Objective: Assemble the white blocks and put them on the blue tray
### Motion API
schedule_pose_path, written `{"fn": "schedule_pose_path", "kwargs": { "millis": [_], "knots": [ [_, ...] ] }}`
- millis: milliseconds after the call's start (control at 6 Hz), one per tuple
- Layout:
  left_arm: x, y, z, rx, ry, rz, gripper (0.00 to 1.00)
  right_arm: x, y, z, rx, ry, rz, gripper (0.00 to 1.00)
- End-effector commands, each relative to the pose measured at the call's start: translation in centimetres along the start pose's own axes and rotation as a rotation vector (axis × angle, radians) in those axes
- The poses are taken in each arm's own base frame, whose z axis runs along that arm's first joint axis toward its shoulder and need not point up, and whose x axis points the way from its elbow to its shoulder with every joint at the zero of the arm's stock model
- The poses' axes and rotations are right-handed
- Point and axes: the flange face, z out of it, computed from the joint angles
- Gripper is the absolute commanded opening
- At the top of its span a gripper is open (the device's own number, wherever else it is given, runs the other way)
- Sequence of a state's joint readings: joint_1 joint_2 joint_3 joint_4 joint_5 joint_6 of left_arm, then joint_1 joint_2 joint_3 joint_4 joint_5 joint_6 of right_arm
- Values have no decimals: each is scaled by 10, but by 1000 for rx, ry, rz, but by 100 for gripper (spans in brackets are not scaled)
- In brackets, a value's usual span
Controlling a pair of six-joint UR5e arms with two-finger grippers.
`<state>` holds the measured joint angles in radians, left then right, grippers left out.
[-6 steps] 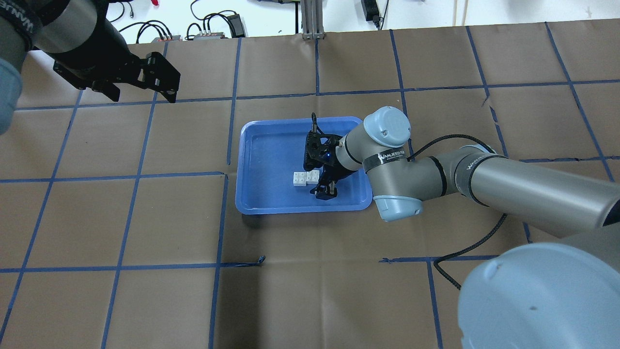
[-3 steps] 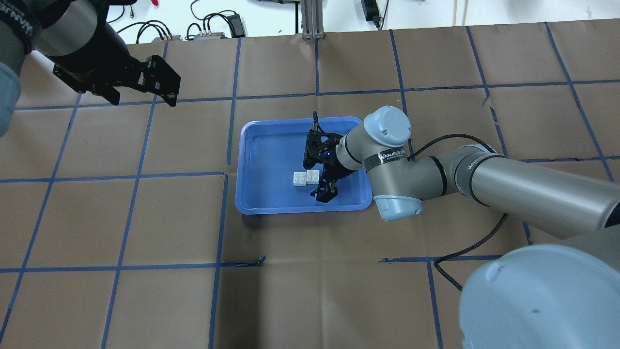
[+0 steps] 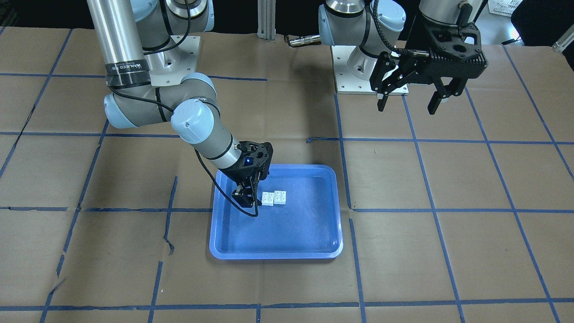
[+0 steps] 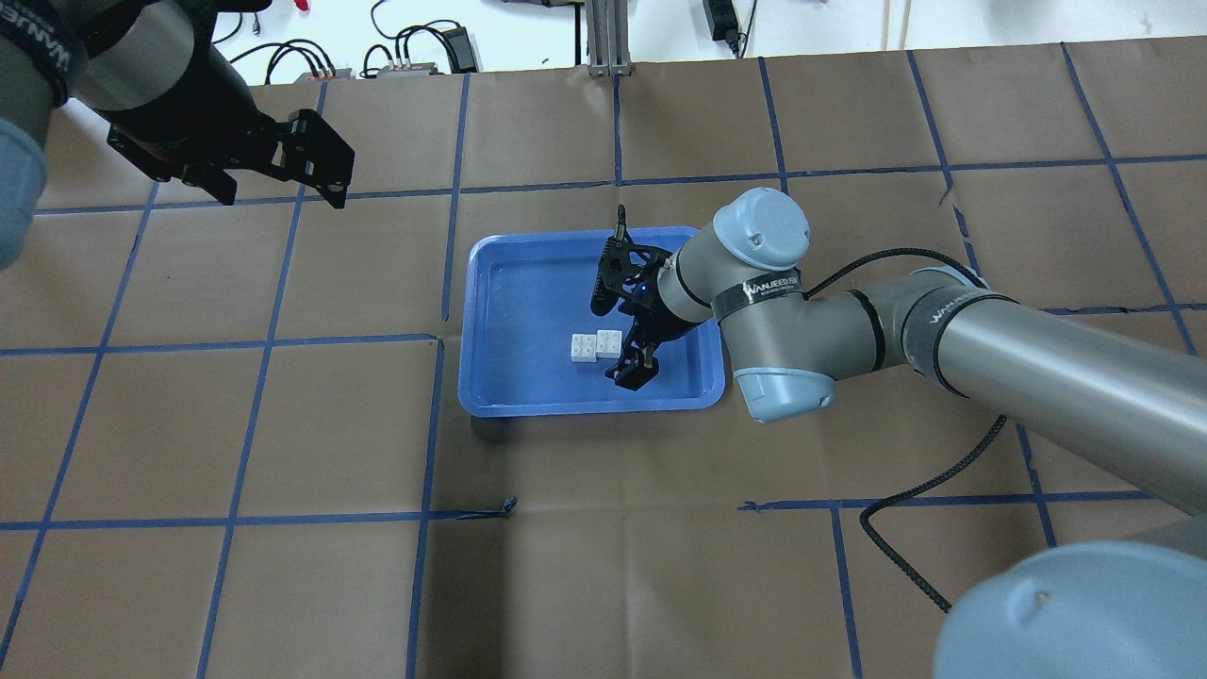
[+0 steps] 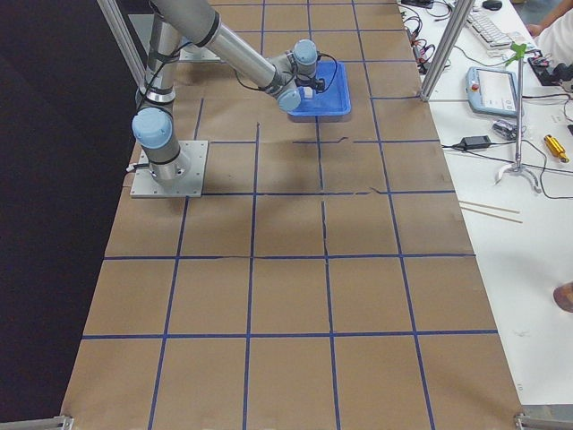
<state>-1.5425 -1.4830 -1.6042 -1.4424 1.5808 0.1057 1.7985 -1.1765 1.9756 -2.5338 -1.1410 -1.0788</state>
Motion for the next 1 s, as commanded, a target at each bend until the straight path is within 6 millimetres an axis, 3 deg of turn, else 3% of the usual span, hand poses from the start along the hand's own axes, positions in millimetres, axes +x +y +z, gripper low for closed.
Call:
{"fn": "schedule_pose_path", "kwargs": {
  "millis": [0, 167, 500, 833],
  "knots": [
    [2, 1, -1, 1, 1, 4, 99, -6, 4, -47, -73, -2, 71, 100],
    [3, -1, 0, 1, 8, 7, 99, 4, 17, -74, -99, 47, 238, 100],
    [3, -2, 4, -7, 6, 8, 99, 7, 43, -144, -181, 144, 480, 100],
    [1, -4, 5, 3, 6, 13, 99, 20, 50, -192, -165, 195, 849, 100]
  ]
}}
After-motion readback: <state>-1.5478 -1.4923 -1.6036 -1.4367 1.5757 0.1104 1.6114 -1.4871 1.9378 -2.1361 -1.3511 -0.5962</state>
